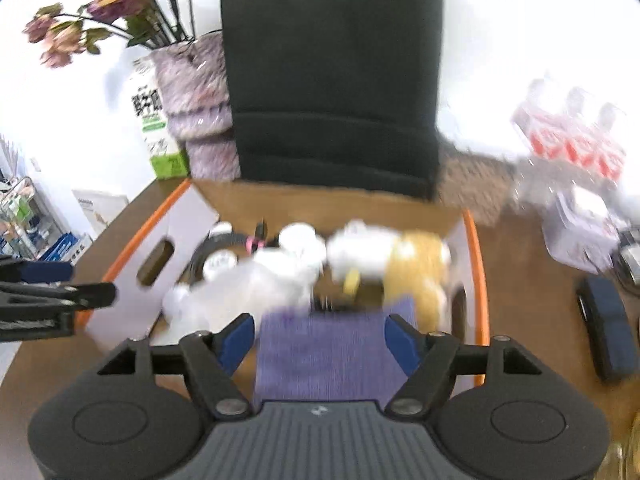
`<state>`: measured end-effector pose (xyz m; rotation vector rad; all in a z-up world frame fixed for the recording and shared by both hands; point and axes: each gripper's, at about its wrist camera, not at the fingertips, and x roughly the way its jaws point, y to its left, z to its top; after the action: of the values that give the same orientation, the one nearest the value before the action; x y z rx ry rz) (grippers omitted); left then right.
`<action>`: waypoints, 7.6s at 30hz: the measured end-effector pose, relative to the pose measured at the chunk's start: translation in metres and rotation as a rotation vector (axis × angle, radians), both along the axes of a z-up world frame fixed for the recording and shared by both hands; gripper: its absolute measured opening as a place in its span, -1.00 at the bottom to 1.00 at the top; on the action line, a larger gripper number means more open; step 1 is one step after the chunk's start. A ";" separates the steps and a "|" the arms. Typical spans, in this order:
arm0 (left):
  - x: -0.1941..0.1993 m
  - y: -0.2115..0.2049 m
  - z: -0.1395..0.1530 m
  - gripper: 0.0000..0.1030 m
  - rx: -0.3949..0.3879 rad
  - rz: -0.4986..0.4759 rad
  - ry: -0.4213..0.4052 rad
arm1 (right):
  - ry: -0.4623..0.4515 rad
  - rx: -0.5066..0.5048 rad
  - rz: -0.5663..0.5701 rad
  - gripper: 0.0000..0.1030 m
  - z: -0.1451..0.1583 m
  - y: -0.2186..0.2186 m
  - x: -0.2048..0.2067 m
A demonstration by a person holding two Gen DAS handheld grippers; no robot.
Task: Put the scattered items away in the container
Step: 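Withdraw both open grippers from the box toward the table, then grasp the black cable with the right gripper while the left grasps the orange plug, then carry the cable and orange plug over the cardboard box with both grippers, then lower the cable and plug into the box and open both grippers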
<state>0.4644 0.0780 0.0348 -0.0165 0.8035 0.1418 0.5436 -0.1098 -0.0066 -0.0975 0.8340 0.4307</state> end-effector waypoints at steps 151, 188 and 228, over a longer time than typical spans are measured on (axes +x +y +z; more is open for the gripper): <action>-0.297 -0.077 -0.053 -0.74 -0.174 -0.117 -0.225 | -0.327 0.259 0.005 -0.77 -0.026 -0.087 -0.364; -0.256 -0.036 0.001 -0.74 -0.233 -0.118 -0.331 | -0.325 0.236 -0.063 -0.76 -0.006 -0.116 -0.332; 0.152 0.037 -0.049 -0.55 -0.165 -0.093 0.088 | 0.133 0.167 -0.026 -0.61 -0.045 0.010 0.099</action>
<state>0.6165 0.1155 -0.0141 -0.1290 0.9004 -0.0120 0.6421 -0.1000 -0.0513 0.0980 0.9258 0.4842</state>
